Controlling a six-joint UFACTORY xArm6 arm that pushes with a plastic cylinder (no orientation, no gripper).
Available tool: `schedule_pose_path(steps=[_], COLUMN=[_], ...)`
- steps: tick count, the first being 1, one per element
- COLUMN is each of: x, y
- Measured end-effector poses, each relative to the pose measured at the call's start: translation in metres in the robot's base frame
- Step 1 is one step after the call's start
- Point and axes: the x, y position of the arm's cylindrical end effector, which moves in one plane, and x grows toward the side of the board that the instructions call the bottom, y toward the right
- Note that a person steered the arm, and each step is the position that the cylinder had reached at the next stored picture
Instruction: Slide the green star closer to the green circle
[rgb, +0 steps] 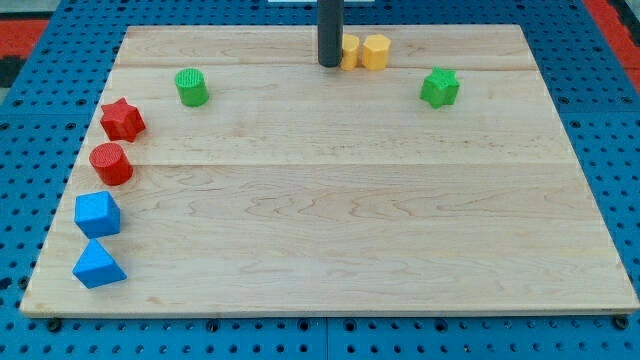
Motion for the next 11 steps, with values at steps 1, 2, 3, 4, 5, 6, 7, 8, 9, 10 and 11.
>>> schedule_pose_path(steps=[1, 2, 3, 4, 5, 6, 7, 8, 9, 10, 11], x=[0.026, 0.084, 0.099, 0.073, 0.04, 0.033, 0.033, 0.042, 0.077, 0.094, 0.058], y=[0.009, 0.02, 0.087, 0.17, 0.197, 0.109, -0.023, 0.022, 0.078, -0.005, -0.056])
